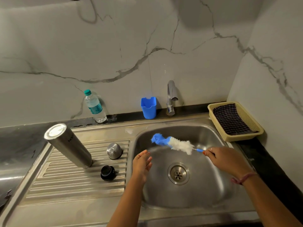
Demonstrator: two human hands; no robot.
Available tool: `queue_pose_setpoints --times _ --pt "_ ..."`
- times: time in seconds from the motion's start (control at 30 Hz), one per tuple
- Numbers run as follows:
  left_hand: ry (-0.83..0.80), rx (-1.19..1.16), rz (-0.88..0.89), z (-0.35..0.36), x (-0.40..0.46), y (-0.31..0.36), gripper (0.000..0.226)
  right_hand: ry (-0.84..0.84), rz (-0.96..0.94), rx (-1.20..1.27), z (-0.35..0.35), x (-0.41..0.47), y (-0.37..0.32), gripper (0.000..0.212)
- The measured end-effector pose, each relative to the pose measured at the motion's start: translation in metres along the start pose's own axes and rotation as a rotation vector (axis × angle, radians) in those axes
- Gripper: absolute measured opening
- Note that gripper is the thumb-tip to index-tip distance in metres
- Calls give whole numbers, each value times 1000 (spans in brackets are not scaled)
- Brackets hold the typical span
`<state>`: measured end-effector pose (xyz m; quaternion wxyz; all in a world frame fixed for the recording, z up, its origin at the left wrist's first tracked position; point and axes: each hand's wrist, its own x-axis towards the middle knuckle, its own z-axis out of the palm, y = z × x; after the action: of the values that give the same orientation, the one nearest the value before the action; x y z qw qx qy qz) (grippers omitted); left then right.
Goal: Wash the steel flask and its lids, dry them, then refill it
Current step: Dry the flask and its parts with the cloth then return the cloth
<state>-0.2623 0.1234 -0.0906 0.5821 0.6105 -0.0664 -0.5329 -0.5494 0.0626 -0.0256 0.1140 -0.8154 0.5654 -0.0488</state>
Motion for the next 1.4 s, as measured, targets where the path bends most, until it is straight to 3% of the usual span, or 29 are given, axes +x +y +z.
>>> queue_pose_setpoints --times 0.23,0.43,0.53,0.67,0.93,1.23,1.4 --pt "-4 -7 34 2 6 16 18 34 -215 -255 -94 23 -33 27" --pt "1 -25 54 2 8 27 16 168 -413 -606 -186 60 -61 37" --pt "-18 -37 59 2 5 31 15 283 -444 -740 -228 75 -80 38" --pt "-33 -43 71 -1 2 32 14 476 -450 -718 -263 105 -97 29" --pt "0 60 88 -7 8 33 13 619 -497 -803 -264 181 -115 25" --pt "8 257 155 -14 21 34 19 514 -556 -722 -241 231 -127 16" --pt "12 263 174 -13 25 33 15 491 -569 -808 -225 258 -127 20"
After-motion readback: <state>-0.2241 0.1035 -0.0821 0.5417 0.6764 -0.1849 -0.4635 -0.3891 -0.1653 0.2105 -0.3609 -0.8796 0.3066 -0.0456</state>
